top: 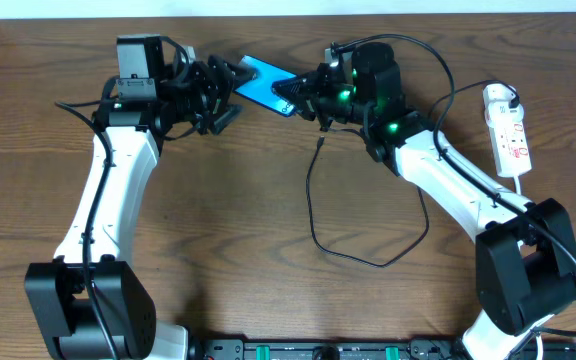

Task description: Plug charger to phone and switch on socket

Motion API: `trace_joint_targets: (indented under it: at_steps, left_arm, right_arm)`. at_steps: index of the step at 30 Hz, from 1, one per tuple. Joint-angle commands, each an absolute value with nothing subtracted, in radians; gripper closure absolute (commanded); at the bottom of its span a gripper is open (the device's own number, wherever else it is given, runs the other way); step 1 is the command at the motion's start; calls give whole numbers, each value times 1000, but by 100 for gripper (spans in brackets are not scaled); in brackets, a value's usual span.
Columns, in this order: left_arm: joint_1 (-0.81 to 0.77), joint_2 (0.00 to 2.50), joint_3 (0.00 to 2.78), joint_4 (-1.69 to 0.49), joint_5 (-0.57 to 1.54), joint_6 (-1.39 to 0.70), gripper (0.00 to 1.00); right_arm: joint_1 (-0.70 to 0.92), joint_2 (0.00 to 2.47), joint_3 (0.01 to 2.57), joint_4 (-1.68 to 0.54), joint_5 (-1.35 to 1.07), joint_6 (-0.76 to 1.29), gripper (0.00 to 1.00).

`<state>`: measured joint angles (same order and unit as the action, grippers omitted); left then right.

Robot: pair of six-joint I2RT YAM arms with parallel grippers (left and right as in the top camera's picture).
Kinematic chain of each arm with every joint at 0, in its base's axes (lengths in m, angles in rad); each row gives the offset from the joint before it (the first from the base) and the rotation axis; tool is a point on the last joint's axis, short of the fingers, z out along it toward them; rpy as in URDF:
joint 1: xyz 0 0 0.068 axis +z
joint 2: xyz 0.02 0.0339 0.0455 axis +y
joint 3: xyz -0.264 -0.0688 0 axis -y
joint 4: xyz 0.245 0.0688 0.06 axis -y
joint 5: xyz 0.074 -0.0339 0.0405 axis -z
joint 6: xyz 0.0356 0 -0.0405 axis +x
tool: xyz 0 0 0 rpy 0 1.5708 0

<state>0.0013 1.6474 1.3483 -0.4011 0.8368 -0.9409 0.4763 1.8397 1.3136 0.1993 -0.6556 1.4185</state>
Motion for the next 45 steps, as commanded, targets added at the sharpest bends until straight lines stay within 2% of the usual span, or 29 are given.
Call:
trace_joint_targets:
  at_steps: [1,4,9,14,28,37,45]
  left_arm:
    - [1,1648,1351,-354,881,-917,29]
    - [1,1648,1351,-329,883,-917,31]
    - [1,1648,1351,-265,915,-936,44]
    - [1,1648,1351,-114,980,-1001,44]
    - [1,1648,1351,55,982,-1226,45]
    - [1,1648,1351,82,988,-1298,49]
    - [1,1648,1351,256,1046,-1313,49]
  right_arm:
    - [500,1833,1321,229,-710,1519,99]
    - [505,1833,1321,267,-729,1561,99]
    - [505,1833,1321,303,-741,1601,99]
    - [506,1833,1321,305,-744,1626,99]
    - [546,1835,1321,347,-728,1589,99]
    - [562,1835,1321,359,-733,1579,99]
    - [562,1835,1321,434,-743,1601,99]
